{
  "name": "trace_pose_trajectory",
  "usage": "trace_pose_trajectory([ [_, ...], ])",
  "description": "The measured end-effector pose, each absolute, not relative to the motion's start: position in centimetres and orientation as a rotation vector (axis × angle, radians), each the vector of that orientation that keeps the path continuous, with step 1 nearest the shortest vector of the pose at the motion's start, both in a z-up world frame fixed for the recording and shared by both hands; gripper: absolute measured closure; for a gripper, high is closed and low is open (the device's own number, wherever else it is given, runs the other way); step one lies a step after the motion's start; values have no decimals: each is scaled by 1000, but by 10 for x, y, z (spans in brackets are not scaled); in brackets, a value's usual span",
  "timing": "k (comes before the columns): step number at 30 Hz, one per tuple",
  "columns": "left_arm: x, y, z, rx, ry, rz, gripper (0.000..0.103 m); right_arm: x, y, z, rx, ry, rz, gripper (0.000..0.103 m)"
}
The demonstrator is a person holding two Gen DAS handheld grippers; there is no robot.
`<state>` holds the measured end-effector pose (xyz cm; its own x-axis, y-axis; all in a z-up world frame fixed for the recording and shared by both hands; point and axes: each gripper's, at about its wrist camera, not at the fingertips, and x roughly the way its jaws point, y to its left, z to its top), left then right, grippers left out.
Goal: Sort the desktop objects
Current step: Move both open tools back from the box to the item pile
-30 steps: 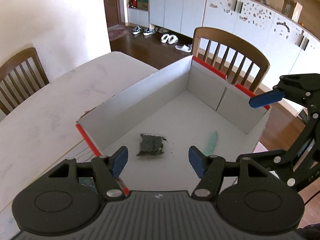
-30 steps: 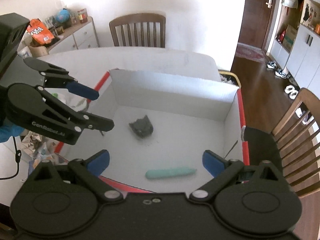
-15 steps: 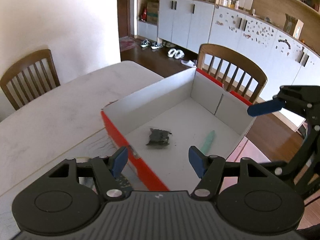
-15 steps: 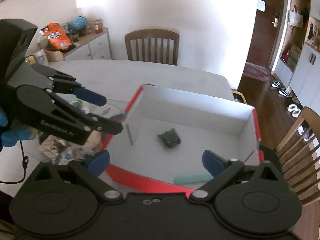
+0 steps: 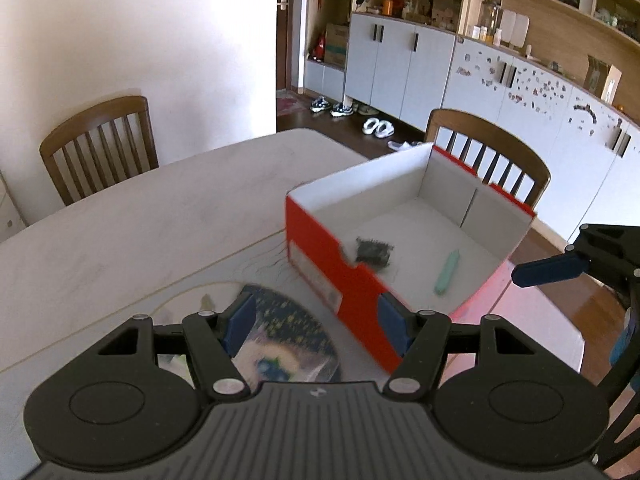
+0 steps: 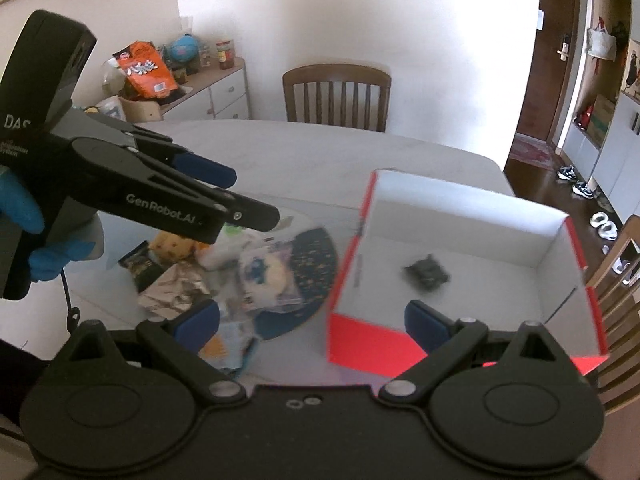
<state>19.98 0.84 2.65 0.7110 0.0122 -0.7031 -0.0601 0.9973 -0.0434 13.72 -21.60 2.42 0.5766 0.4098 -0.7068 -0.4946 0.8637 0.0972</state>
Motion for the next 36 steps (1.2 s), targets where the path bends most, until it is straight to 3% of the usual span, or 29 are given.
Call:
trace_pose_trajectory([
  [12, 153, 41, 14, -74, 792, 56, 37, 118, -164, 14, -129, 820, 550, 3],
  [13, 150, 45, 14, -77, 793, 59, 35, 116, -160, 13, -130, 822, 556, 3],
  [15, 143, 51, 12, -82, 797, 64, 23, 113, -153, 9, -135, 825, 580, 1],
  [19, 130, 63, 6, -74, 802, 74, 18, 108, -136, -3, -139, 845, 589, 0],
  [23, 115, 75, -4, -90, 810, 79, 3, 106, -125, -16, -132, 866, 580, 0],
  [36, 82, 118, -40, -121, 856, 153, 0, 97, -92, -45, -233, 860, 544, 0],
])
